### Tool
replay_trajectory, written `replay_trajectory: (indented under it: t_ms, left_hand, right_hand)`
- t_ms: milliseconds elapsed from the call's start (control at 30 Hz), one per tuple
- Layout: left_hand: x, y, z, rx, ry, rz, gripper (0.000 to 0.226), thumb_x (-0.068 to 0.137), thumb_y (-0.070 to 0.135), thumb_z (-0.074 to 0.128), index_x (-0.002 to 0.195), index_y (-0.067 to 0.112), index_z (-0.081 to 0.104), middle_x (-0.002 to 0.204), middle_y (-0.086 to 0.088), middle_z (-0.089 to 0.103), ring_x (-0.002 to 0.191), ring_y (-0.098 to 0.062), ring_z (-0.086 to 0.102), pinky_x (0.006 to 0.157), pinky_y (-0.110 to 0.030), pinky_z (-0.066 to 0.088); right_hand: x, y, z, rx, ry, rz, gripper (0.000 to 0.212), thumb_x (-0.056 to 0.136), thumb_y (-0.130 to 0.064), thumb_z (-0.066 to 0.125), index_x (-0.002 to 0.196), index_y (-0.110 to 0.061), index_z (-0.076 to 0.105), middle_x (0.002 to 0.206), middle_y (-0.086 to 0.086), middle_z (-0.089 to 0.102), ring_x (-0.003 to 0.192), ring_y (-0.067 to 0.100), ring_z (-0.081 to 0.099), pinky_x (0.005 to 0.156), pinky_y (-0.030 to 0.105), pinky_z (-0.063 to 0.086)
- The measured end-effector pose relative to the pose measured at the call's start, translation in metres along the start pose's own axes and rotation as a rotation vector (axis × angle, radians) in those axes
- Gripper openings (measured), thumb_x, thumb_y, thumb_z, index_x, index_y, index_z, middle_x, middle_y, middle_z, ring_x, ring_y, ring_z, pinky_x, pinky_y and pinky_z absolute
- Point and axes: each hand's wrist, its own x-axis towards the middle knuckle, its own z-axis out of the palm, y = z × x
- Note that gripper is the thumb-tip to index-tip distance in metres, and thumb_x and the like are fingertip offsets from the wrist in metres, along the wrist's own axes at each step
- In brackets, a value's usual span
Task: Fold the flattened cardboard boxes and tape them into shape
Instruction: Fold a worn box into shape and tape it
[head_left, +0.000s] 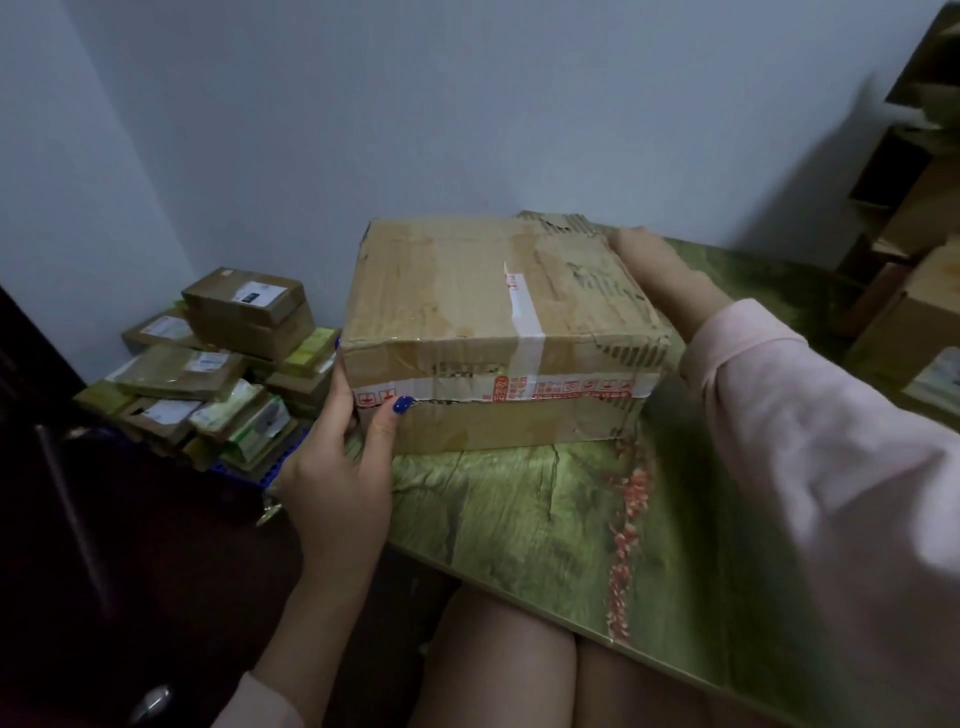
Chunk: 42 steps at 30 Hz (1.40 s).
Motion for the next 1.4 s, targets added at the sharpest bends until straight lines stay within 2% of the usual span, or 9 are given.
replay_trajectory:
  t_ms: [167,300,533,767,967,1100,1200,1267,1400]
  left_hand:
    - [0.000,0.005,-0.002,-0.013,0.000,-0.017,0.054,0.086,0.031,0.059,0.131,0.003,0.052,0.103,-0.013,0.070,0.091,-0.011,0.055,0.082,-0.027,0.042]
    - [-0.001,0.013,-0.008,-0.037,-0.045,-0.044,0.051,0.087,0.024,0.065,0.134,0.008,0.051,0.108,-0.016,0.069,0.099,-0.020,0.063,0.086,-0.032,0.044]
    - [0.001,0.022,-0.018,-0.120,-0.127,-0.083,0.051,0.087,0.025,0.066,0.135,0.017,0.051,0.114,-0.007,0.067,0.101,-0.019,0.065,0.088,-0.044,0.054]
    - [-0.013,0.047,-0.034,-0.089,-0.185,-0.133,0.062,0.090,0.020,0.060,0.145,0.011,0.031,0.146,-0.009,0.041,0.134,-0.022,0.038,0.112,-0.040,0.030]
    - [-0.046,0.115,-0.048,-0.180,-0.091,0.494,0.061,0.085,0.008,0.065,0.137,-0.005,0.035,0.147,-0.018,0.033,0.138,-0.024,0.029,0.115,-0.039,0.024]
    - [-0.076,0.150,-0.054,-0.172,-0.364,0.778,0.067,0.081,0.031,0.065,0.134,-0.004,0.042,0.141,-0.017,0.044,0.134,-0.025,0.036,0.114,-0.038,0.024]
    - [-0.098,0.151,-0.062,-0.101,-0.543,0.836,0.061,0.074,0.044,0.064,0.120,0.004,0.056,0.121,-0.010,0.062,0.115,-0.026,0.056,0.106,-0.031,0.027]
    - [-0.113,0.152,-0.072,-0.205,-0.626,0.758,0.052,0.069,0.038,0.072,0.108,0.006,0.060,0.104,-0.007,0.067,0.095,-0.022,0.062,0.083,-0.019,0.037]
    - [-0.146,0.155,-0.084,-0.443,-0.580,0.554,0.042,0.066,0.030,0.078,0.095,0.007,0.060,0.084,0.001,0.063,0.071,-0.002,0.050,0.062,-0.008,0.034]
  right_hand:
    - [-0.053,0.019,-0.010,0.005,-0.019,0.083,0.028,0.089,-0.028,0.060,0.114,-0.016,0.065,0.111,0.016,0.065,0.095,0.031,0.059,0.073,0.031,0.042]
    - [-0.093,0.023,-0.028,0.060,-0.010,0.135,0.031,0.083,-0.025,0.070,0.113,-0.015,0.067,0.115,0.016,0.064,0.104,0.034,0.059,0.083,0.036,0.046]
    - [-0.157,0.018,-0.095,0.204,0.296,0.139,0.038,0.088,-0.036,0.064,0.118,-0.012,0.063,0.122,0.016,0.062,0.117,0.036,0.052,0.094,0.038,0.041]
    - [-0.220,0.008,-0.122,0.258,0.484,0.144,0.033,0.090,-0.034,0.061,0.117,-0.014,0.061,0.121,0.011,0.062,0.114,0.033,0.053,0.088,0.037,0.040]
    - [-0.292,-0.007,-0.126,0.333,0.303,-0.089,0.025,0.089,-0.027,0.064,0.110,-0.013,0.063,0.092,-0.006,0.061,0.081,0.013,0.056,0.069,0.024,0.038]
    - [-0.346,-0.025,-0.132,0.240,0.162,-0.171,0.026,0.085,-0.022,0.068,0.108,-0.012,0.065,0.076,-0.011,0.056,0.068,0.004,0.054,0.062,0.014,0.040]
    - [-0.385,-0.035,-0.141,0.139,0.024,-0.266,0.024,0.082,-0.020,0.071,0.105,-0.014,0.067,0.083,-0.014,0.057,0.075,0.007,0.055,0.071,0.018,0.044]
    - [-0.405,-0.039,-0.148,0.100,-0.035,-0.298,0.028,0.080,-0.021,0.073,0.108,-0.018,0.067,0.099,-0.008,0.060,0.084,0.009,0.057,0.078,0.022,0.044]
    - [-0.434,-0.033,-0.145,0.305,0.148,-0.142,0.041,0.074,-0.018,0.079,0.111,-0.023,0.065,0.106,-0.007,0.065,0.079,0.006,0.063,0.082,0.026,0.053]
